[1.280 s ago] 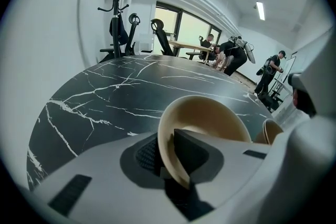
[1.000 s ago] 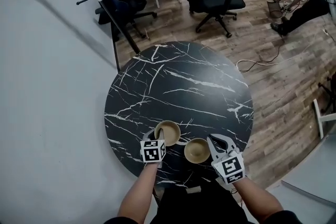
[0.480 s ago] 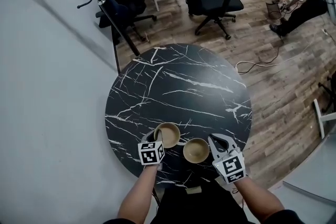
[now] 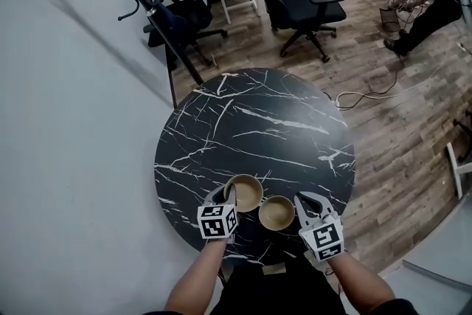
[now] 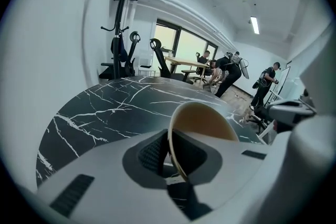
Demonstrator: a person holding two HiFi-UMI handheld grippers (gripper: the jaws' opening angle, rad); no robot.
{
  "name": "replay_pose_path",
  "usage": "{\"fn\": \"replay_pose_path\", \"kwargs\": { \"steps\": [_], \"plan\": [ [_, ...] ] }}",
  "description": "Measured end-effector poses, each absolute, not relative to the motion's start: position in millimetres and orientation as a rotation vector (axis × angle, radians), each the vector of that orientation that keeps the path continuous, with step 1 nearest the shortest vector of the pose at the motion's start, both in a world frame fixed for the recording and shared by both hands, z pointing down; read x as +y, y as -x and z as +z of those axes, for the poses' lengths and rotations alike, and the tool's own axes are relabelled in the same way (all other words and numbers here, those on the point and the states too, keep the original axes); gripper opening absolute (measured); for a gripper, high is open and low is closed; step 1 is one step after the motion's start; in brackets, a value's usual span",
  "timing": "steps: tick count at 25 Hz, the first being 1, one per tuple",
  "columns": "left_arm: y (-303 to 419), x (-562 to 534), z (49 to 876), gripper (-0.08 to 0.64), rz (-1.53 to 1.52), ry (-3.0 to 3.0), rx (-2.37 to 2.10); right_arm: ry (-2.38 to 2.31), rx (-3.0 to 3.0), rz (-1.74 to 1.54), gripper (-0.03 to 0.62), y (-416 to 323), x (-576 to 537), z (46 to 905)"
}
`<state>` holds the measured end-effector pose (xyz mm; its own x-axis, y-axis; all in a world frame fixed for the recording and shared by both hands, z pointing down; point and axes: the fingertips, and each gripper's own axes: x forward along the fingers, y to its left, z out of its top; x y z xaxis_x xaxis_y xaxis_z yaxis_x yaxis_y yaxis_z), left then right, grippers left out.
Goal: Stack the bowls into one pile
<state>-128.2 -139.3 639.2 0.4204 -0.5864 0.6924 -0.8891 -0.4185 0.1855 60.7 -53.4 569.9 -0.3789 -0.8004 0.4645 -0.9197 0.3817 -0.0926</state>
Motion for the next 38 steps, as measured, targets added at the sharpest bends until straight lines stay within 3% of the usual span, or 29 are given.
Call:
{"fn": "replay_pose_path", "kwargs": {
  "steps": [11, 38],
  "plan": [
    [80, -100, 624, 0.038, 0.779, -2.214, -1.129, -1.558, -2.292, 0.491, 0.010, -81, -33, 576],
    [43, -50, 662, 0.038, 1.005, -2.261, -1.024, -1.574, -2.285, 0.451, 0.009, -98, -18, 564]
  ]
}}
